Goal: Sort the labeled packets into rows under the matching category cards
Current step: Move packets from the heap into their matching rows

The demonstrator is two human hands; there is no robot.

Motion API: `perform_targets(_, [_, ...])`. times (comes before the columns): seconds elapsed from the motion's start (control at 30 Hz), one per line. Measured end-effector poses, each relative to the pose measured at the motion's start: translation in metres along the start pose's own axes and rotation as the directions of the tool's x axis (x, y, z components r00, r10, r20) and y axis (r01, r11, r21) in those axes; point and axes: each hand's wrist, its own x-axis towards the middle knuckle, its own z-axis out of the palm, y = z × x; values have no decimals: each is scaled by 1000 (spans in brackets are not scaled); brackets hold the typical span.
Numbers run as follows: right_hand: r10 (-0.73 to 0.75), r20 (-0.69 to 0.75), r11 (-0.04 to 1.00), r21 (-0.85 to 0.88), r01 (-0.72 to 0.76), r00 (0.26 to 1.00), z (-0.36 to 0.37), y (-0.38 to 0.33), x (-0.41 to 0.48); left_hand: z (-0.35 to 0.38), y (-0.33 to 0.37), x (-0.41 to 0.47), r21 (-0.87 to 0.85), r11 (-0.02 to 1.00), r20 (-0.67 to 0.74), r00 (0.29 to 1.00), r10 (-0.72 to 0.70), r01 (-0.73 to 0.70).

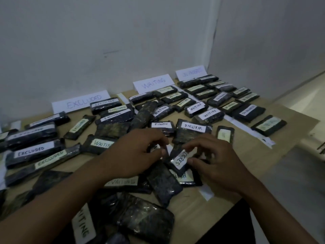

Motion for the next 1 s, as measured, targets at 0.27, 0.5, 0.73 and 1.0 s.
perform_targets(0.27, [-89, 473, 922, -295, 252, 877, 31, -25, 1, -17, -20, -72, 2, 975, -38, 974, -223, 223])
perform_targets(0.5, [52, -11, 969, 243, -48, 999, 39, -34, 16, -15, -26, -84, -258, 927, -166, 932, -321, 273])
perform_targets(0.73, [267, 85, 630, 738, -241, 960, 61, -61, 52, -15, -31, -86, -630, 738, -240, 843, -481, 242])
perform_targets(1.0, [153, 134, 635, 746, -202, 979, 82, -53, 48, -16, -33, -84, -825, 558, -289, 779, -556, 93])
